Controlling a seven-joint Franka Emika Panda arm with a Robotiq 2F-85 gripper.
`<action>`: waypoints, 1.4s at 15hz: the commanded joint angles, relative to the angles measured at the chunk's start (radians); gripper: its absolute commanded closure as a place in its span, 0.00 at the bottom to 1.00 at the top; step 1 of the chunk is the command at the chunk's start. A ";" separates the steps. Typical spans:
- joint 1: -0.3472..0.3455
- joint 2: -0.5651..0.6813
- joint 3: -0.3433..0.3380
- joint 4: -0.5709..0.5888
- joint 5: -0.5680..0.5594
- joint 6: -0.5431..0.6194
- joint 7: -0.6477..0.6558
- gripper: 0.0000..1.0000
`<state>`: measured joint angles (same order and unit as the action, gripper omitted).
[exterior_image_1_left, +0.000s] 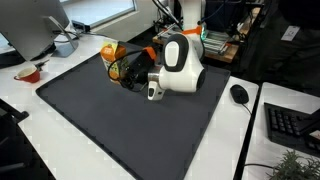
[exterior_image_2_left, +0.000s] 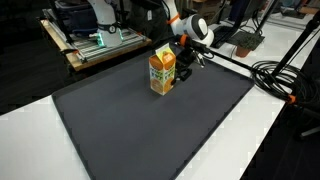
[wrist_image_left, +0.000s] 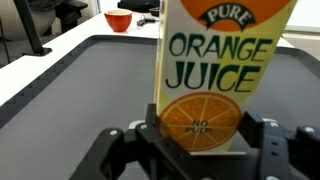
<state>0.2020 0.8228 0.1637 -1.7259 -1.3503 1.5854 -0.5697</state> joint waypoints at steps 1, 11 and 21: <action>0.002 0.003 0.000 0.005 0.002 -0.002 -0.001 0.22; -0.003 0.029 -0.006 0.026 -0.002 0.004 -0.003 0.47; -0.020 0.096 -0.013 0.077 0.000 0.042 -0.013 0.47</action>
<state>0.1893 0.8932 0.1531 -1.6817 -1.3508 1.6084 -0.5697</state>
